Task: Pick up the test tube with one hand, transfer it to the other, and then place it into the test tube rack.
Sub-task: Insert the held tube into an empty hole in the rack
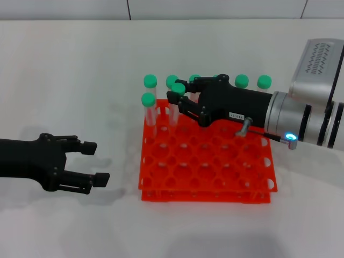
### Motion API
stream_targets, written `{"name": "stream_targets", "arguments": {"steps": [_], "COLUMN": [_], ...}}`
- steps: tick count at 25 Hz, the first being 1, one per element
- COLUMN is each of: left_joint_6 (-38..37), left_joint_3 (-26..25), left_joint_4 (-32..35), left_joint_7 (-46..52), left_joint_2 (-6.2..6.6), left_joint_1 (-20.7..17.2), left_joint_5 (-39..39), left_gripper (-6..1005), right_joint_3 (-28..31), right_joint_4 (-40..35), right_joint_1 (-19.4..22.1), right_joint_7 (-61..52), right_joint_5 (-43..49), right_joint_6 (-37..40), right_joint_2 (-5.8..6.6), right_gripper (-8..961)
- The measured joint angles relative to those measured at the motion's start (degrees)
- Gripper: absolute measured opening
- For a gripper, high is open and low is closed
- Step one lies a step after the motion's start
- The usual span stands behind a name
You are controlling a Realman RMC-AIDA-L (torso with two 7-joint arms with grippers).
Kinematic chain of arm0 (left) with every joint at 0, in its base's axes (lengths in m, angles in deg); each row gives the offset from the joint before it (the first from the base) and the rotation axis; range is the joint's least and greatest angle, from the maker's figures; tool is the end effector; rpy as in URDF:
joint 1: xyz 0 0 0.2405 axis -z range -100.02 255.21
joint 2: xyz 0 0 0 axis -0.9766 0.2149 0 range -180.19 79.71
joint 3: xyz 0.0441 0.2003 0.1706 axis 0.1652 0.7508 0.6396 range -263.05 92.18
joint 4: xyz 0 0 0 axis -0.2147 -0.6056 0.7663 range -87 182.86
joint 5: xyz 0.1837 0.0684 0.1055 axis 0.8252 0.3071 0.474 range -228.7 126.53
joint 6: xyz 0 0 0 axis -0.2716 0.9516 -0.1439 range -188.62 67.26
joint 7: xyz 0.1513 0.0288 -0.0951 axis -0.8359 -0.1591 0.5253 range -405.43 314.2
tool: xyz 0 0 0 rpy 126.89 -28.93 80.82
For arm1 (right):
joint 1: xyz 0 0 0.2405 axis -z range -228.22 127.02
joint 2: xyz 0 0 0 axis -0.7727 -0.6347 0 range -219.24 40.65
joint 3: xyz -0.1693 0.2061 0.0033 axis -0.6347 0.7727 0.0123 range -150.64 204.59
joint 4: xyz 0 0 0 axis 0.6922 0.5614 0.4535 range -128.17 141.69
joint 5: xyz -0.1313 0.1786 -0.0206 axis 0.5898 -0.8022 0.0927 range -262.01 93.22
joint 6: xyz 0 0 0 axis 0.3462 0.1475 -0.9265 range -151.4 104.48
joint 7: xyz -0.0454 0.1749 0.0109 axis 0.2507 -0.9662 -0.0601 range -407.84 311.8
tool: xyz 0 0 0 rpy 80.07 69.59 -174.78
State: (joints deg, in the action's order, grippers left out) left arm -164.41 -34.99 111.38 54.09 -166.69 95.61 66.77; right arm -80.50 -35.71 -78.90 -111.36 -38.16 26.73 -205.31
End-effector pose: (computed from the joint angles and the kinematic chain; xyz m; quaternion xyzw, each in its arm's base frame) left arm -0.2805 0.2959 0.0166 -0.9551 -0.2635 -0.1238 0.0554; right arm 0.1644 0.3787 -0.1245 -0.9245 0.1383 0.3008 0.1890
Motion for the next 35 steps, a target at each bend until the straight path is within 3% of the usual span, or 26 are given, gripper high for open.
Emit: {"name": "stream_targets", "arguments": {"steps": [35], "left_joint_6": [0.09], "left_joint_3": [0.0], "left_joint_4": [-0.09], "left_joint_7": [0.32], "left_joint_2": [0.0], "left_joint_1": [0.71], "left_joint_5": [0.09], "left_gripper": [887], "right_joint_3": [-0.1], "right_joint_4": [0.02], "right_joint_1": [-0.23], "right_joint_7": [0.14], "right_joint_5": [0.07], "right_joint_6": [0.46], "right_joint_2": [0.26], "right_gripper": [266]}}
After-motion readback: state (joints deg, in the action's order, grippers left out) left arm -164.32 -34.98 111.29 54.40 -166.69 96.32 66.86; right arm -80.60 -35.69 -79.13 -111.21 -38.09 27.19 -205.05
